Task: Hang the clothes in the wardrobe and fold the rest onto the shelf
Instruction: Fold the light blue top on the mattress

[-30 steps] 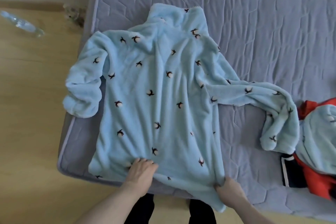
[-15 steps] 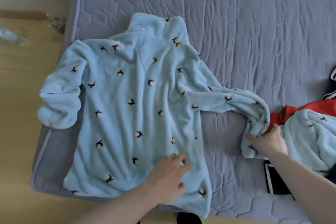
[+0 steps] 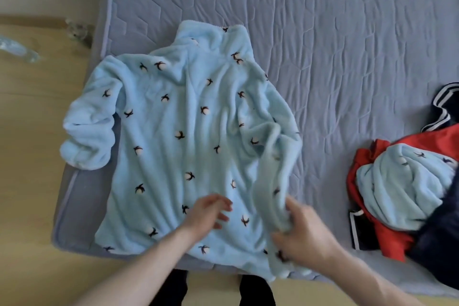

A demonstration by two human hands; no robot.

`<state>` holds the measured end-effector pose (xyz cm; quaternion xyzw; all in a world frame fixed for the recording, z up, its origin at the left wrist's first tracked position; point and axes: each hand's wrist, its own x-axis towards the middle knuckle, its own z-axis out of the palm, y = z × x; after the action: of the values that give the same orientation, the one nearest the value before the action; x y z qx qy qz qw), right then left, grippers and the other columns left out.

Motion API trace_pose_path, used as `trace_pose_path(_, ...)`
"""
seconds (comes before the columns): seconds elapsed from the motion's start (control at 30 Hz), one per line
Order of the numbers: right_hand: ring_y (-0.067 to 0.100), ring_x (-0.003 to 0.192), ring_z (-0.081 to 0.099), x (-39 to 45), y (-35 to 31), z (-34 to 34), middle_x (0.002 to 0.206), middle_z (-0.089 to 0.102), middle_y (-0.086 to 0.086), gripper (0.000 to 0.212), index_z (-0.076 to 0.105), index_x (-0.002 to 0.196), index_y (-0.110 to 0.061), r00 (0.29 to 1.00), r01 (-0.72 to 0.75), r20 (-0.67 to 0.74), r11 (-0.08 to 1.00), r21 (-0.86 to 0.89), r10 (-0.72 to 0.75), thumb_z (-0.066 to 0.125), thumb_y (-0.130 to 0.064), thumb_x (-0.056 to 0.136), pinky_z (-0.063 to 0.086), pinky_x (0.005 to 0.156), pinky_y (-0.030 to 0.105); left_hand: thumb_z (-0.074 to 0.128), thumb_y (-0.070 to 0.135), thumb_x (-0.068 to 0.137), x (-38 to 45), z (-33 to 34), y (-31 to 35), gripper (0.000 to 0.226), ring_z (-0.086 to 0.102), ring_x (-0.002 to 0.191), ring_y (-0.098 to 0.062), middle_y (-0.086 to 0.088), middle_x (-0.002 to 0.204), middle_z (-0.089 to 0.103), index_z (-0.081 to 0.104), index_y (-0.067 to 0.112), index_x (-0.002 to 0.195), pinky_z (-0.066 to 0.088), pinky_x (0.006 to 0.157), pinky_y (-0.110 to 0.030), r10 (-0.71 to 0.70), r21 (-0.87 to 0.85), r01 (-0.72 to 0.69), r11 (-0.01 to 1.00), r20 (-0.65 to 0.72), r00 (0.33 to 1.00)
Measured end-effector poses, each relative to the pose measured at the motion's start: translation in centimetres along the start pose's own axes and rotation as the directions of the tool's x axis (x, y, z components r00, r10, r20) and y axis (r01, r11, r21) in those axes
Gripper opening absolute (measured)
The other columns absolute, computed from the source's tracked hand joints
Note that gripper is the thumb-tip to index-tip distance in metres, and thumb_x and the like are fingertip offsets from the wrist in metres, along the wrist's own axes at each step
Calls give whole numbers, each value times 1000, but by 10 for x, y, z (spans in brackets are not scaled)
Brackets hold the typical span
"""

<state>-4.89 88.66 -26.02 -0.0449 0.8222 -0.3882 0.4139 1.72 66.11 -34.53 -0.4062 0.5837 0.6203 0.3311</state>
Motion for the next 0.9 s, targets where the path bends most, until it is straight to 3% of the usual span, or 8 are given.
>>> trace_pose_path(0.07,15,75,61,-10,-18,31,88,61,-12,48,49,110,-33,979,137,175,975,-176,-106,56,-20,65,51,63,30,58,24,96,-2,-28,21,20,71,71,-17,-5,92,76,74,12,97,53,64,-30,-2,-125,-4,992,-46,999)
trace_pose_path(0.17,27,89,59,-3,-28,85,106,42,-15,74,28,140,-45,924,256,368,881,-397,-103,57,-22,75,47,70,38,65,50,87,1,-57,33,41,75,84,-22,-4,97,78,75,15,104,58,79,-38,35,-107,-44,993,-78,996)
trace_pose_path(0.27,37,92,61,17,-22,130,129,35,2,93,9,156,-35,939,227,344,751,-621,1,65,-13,84,40,67,40,69,66,76,6,-70,30,56,74,91,-17,-2,102,78,72,19,105,61,84,-34,86,101,-77,992,-95,992)
trace_pose_path(0.37,34,96,62,31,-13,159,132,31,8,96,14,157,-28,963,108,252,719,-687,95,72,-10,83,44,72,40,79,66,67,14,-70,22,65,67,89,-5,12,102,71,61,28,118,51,67,-14,94,294,-45,955,-153,984)
trace_pose_path(0.43,33,94,62,34,-9,173,128,31,6,91,20,154,-29,968,72,224,738,-671,109,70,-6,82,43,71,39,82,56,73,23,-67,16,71,67,93,-12,8,107,70,58,24,132,52,71,-20,63,338,-5,941,-161,985)
trace_pose_path(0.53,29,89,61,29,-7,185,120,36,-3,75,33,148,-34,984,22,164,857,-515,74,56,-7,82,42,71,34,79,41,79,31,-64,19,31,70,96,-20,5,94,72,68,23,102,54,79,-28,144,523,-41,852,-157,977)
trace_pose_path(0.7,11,85,55,17,-40,205,101,46,-16,45,50,120,-36,998,45,57,994,-102,-39,48,-23,77,45,70,22,73,28,84,22,-84,48,14,57,66,-11,10,66,62,65,19,76,37,53,-12,323,476,-230,849,-122,939)
trace_pose_path(0.9,20,98,56,57,-107,272,124,41,-9,56,40,141,-27,977,197,93,980,-37,-192,56,-21,88,45,79,29,79,30,80,-11,-172,58,6,65,72,1,12,79,74,76,25,83,49,67,-12,395,433,-294,852,-165,904)
